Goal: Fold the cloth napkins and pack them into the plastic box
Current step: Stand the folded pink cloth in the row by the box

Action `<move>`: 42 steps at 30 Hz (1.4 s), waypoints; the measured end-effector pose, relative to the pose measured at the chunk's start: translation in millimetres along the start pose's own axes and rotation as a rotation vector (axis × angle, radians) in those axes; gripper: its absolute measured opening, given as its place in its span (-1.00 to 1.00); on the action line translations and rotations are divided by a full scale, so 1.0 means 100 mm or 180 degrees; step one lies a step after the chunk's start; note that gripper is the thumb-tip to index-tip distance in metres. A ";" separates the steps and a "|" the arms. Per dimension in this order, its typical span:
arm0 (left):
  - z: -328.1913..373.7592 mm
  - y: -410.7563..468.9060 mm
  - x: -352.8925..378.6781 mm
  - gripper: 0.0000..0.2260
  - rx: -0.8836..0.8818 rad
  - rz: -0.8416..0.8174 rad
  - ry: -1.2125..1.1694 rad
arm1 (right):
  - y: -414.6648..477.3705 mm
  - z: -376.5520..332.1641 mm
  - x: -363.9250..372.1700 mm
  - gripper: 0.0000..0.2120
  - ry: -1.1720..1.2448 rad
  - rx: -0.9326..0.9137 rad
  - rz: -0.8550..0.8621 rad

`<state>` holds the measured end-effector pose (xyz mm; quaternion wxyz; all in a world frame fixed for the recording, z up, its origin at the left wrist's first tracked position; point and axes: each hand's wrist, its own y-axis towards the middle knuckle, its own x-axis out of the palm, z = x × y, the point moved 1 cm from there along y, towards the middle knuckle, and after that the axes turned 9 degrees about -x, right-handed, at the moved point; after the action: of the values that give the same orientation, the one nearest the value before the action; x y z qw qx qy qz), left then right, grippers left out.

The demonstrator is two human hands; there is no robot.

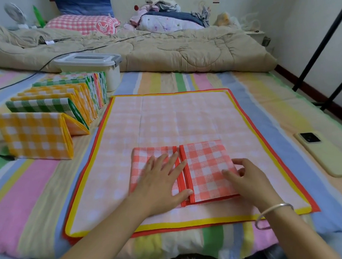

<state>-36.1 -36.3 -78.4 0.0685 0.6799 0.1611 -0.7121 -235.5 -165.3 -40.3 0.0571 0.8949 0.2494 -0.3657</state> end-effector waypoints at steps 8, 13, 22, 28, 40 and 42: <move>0.06 0.01 0.04 -0.22 -0.0274 0.0150 -0.0212 | -0.51 -0.25 0.58 -0.34 0.2764 -0.0077 0.0573; 0.14 0.01 0.05 -0.12 -0.0395 0.0261 -0.0397 | -0.50 -0.36 0.76 -0.33 0.1425 -0.0534 0.0742; 0.10 0.04 -0.02 -0.24 -0.0382 0.0332 -0.0805 | -0.58 -0.40 0.81 -0.05 0.0267 -0.1612 0.0544; 0.00 0.08 -0.33 -0.26 -0.0339 0.0095 -0.0665 | -0.55 -0.41 0.83 -0.18 -0.0091 -0.2202 0.0479; -0.61 0.22 -0.54 -0.74 -0.1891 0.0487 -0.5144 | -0.53 -0.39 1.06 -0.53 -0.1959 -0.3016 0.0389; -0.79 0.19 -0.49 -0.72 -0.2050 0.1144 -0.4656 | -0.51 -0.40 1.11 -0.55 -0.2197 -0.3069 0.0248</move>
<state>48.1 -34.7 -34.0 0.4613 0.0059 0.1608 -0.8726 -168.2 -64.6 -82.8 0.5484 0.6058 0.3214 -0.4786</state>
